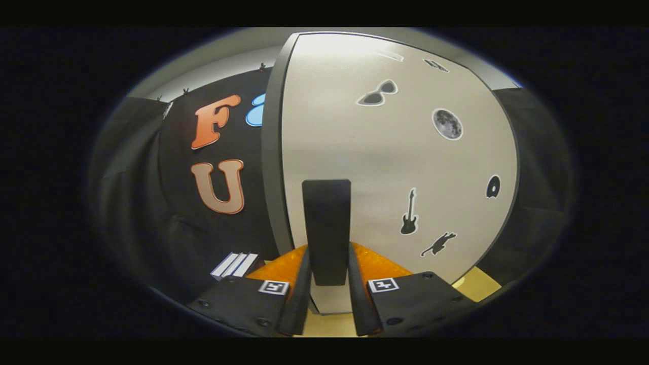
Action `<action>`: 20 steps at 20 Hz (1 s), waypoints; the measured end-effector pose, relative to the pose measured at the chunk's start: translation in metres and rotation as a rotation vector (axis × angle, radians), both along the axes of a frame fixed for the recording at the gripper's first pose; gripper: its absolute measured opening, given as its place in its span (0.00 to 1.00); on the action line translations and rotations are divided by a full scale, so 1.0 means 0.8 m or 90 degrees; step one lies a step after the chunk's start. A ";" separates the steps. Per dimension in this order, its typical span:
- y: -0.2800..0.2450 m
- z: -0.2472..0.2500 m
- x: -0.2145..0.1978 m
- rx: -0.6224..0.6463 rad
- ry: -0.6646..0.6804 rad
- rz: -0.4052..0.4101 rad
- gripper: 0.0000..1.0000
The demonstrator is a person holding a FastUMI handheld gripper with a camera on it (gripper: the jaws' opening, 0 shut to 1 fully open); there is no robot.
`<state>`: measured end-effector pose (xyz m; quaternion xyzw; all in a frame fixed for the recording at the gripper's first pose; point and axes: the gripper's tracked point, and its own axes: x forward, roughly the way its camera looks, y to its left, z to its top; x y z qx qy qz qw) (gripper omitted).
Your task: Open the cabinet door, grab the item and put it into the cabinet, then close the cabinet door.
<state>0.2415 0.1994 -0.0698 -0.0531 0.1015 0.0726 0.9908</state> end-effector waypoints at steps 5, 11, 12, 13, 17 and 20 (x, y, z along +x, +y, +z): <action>-0.003 -0.003 -0.002 -0.004 -0.002 -0.010 0.33; -0.005 -0.001 -0.012 -0.002 -0.003 0.016 0.22; -0.006 0.000 -0.014 0.000 -0.004 0.017 0.22; -0.007 0.000 -0.015 -0.005 -0.007 0.018 0.22; -0.015 0.003 -0.027 -0.028 -0.015 0.003 0.22; -0.022 0.006 -0.034 -0.022 -0.018 0.007 0.22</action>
